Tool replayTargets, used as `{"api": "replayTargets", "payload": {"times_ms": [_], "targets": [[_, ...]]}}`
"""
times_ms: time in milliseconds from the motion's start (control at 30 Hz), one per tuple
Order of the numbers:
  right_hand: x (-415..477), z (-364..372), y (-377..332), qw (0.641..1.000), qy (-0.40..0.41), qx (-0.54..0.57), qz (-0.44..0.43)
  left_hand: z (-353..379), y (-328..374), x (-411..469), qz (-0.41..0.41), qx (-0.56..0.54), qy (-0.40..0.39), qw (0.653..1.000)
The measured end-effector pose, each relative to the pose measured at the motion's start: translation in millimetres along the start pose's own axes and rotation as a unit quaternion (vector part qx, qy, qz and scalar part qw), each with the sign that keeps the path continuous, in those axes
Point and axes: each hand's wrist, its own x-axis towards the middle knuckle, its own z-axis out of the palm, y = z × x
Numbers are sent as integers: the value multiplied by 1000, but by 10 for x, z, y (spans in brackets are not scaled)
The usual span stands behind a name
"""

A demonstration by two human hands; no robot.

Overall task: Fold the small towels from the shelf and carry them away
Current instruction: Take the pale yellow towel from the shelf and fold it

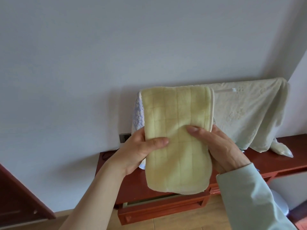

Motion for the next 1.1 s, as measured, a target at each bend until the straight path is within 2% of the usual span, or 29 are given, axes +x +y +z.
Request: {"api": "replayTargets", "payload": {"times_ms": [133,267,367,533,833,967,1100], "targets": [[6,-31,6,998,-64,-10,-5,25,16,12,9,-30,40,999],[-12,-117,22,992,-110,-56,36,35,26,18,28,-62,73,995],[-29,-106,38,990,-84,-98,55,25,32,14,43,-73,78,993],[-61,-80,-20,991,-22,-111,66,30,62,14,64,-28,63,996],[-61,-67,-33,998,35,-52,29,9,212,-9,96,47,37,994],[-24,-92,-57,1000,11,-18,13,-40,267,-34,100,52,28,993],[-41,-131,-85,1000,-10,22,3,-123,324,-86,104,5,13,995]]}}
